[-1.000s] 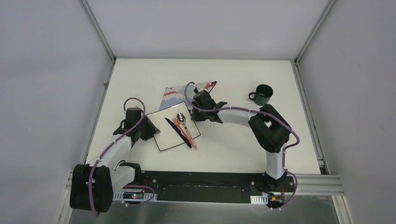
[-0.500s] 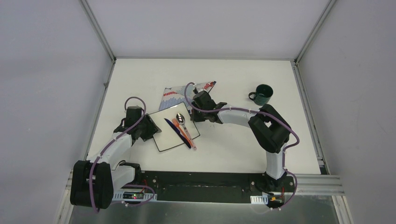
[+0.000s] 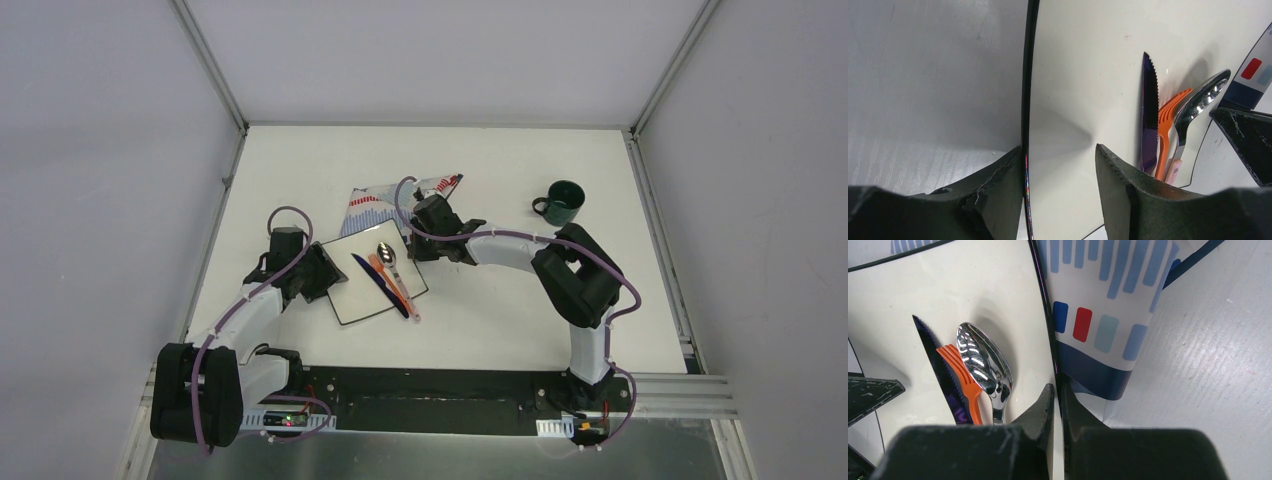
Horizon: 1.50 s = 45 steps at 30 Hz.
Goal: Set the dinner table for one person
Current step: Move the napkin to the center of the board.
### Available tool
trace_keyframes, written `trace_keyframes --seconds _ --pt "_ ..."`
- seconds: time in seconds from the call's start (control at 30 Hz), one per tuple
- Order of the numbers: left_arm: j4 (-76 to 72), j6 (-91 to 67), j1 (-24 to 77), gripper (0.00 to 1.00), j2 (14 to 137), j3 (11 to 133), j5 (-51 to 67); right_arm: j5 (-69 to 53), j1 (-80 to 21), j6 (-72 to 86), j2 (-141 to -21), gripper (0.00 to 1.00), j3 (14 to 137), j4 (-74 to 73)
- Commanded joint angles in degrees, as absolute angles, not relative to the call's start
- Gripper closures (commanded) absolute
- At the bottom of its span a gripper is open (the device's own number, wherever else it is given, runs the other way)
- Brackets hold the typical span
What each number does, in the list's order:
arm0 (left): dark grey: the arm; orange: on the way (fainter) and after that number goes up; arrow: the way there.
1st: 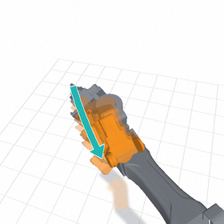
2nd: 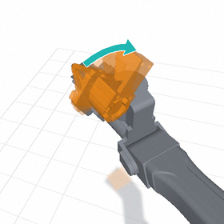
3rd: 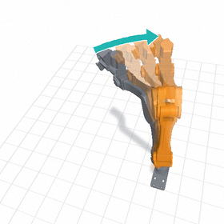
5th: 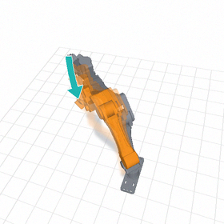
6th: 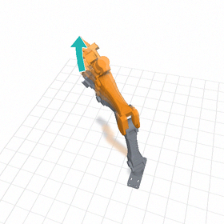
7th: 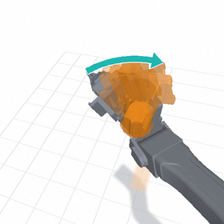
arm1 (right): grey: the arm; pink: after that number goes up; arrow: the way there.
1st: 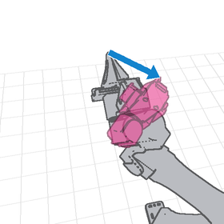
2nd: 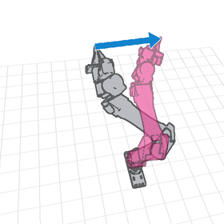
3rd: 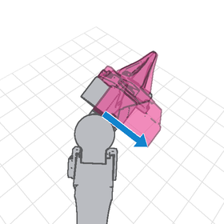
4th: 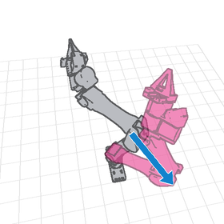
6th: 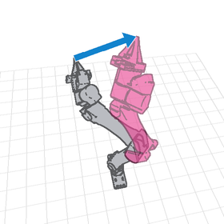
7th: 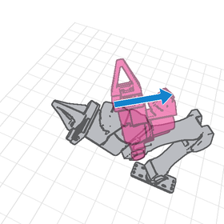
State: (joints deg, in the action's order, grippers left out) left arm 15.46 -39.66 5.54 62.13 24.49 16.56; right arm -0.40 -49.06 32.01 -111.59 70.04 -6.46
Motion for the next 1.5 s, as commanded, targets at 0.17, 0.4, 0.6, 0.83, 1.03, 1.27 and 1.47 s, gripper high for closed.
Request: trace_keyframes --seconds 0.17,0.4,0.6,0.83,1.03,1.27,1.47 --pt "23.8 -43.1 7.2 0.47 61.9 20.3 20.7 -18.2 -56.7 36.1 -114.2 1.00 68.4 -5.9" --pt "28.2 -44.7 7.2 0.45 58.1 22.5 15.6 -18.7 -56.6 36.6 -114.0 1.00 67.4 -4.6" --pt "32.3 -43.3 7.3 0.41 62.3 26.3 14.3 -19.2 -56.3 37.2 -113.4 1.00 66.5 -2.9" --pt "33.0 -41.1 7.8 0.40 70.8 29.7 12.6 -19.9 -56.1 38.7 -112.6 1.00 64.3 1.9" --pt "34.4 -40.6 9.3 0.39 75.3 33.5 10.1 -21.1 -54.9 39.4 -111.4 1.00 62.3 4.8" --pt "38.6 -40.9 12.9 0.36 77.0 39.8 8.5 -22.4 -54.1 40.1 -111.0 1.00 61.7 6.1" --pt "44.1 -40.5 14.4 0.35 74.6 44.6 6.6 -22.9 -53.9 40.3 -111.3 1.00 61.3 6.7"
